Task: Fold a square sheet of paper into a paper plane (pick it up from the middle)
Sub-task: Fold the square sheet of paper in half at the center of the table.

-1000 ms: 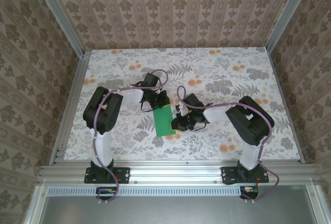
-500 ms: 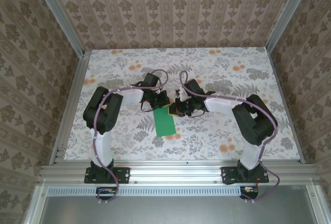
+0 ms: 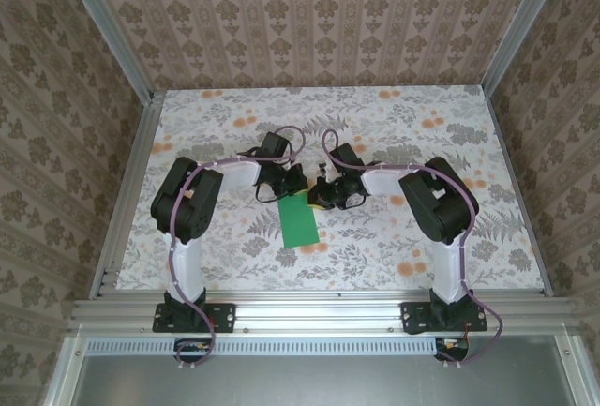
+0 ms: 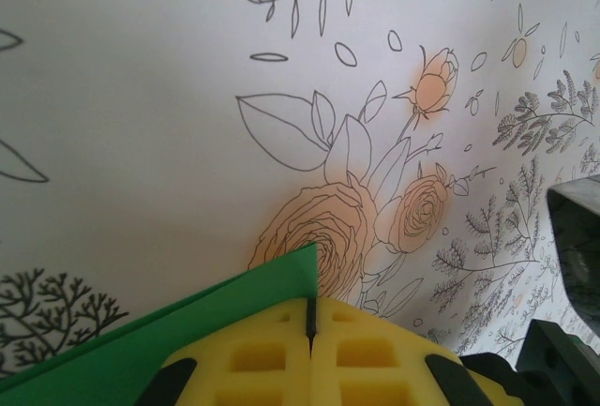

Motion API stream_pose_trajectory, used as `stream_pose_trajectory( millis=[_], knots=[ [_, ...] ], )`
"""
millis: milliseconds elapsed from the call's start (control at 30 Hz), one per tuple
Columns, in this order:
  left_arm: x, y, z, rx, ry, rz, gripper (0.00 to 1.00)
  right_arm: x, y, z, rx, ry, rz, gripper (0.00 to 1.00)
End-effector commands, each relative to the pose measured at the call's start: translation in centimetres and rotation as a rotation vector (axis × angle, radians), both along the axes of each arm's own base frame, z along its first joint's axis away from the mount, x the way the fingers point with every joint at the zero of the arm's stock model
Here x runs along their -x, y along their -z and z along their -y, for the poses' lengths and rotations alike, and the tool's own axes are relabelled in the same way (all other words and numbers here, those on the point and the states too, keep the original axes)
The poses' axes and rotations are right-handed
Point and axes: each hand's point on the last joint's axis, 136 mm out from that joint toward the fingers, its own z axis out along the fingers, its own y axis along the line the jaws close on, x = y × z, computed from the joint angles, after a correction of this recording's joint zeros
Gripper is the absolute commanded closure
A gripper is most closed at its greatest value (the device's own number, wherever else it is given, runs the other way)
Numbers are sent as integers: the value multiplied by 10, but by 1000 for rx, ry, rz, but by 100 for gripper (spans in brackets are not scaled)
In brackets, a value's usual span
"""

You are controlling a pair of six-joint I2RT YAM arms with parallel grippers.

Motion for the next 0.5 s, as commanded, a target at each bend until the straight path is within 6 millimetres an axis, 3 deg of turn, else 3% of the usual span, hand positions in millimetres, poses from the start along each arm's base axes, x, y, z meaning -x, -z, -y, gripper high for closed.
stream_pose_trajectory(
  millis=[0, 467],
  knots=[
    [18, 44, -25, -161, -27, -91, 97, 12, 9, 3, 11, -17, -36, 90],
    [17, 51, -29, -186, -48, -95, 98, 116, 23, 26, 98, -143, -220, 89]
  ],
)
